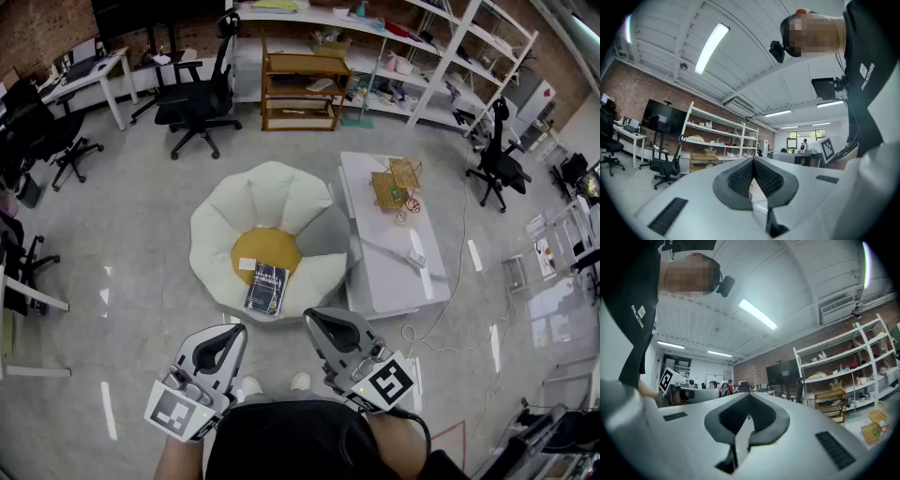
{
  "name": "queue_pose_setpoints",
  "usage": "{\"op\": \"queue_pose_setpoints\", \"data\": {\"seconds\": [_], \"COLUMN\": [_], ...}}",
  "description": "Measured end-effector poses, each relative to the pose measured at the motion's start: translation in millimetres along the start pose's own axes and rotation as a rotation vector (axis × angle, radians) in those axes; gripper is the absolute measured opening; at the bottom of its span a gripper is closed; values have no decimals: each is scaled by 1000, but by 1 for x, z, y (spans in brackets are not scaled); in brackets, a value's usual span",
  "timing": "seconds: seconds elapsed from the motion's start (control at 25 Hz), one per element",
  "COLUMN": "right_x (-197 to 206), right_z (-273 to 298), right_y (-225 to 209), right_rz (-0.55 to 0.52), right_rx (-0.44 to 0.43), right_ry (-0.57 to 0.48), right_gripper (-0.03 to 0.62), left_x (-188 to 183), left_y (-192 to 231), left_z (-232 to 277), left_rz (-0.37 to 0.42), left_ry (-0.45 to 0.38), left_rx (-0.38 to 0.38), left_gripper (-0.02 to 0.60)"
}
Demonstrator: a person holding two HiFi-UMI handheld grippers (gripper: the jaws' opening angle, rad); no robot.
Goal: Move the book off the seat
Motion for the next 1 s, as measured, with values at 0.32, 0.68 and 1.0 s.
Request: {"op": "queue_pose_setpoints", "data": {"seconds": [0.32, 0.68, 1.0], "right_x": [0, 1, 12], "right_z": [-22, -59, -98], "right_y": [-2, -27, -62], "right_rz": [12, 116, 145], "right_rx": [-5, 16, 9], "right_ry": [-4, -51, -59], "right_gripper": [14, 15, 17], "left_x": [5, 10, 24], "left_y": [-17, -42, -64], "left_z": [6, 24, 37], "left_rz": [-42, -71, -77], "left_ry": [12, 9, 39], "left_rx": [4, -33, -115], "left_gripper": [5, 8, 8]}}
Point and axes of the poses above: the fingertips, and each gripper's own axes: z forward along the fingers, y to its left, x out of its underside, the point moved 10 cm from there along -z, backward along the fingers, and after that the axes turned 5 degrees about -x, right-handed, at the moved point
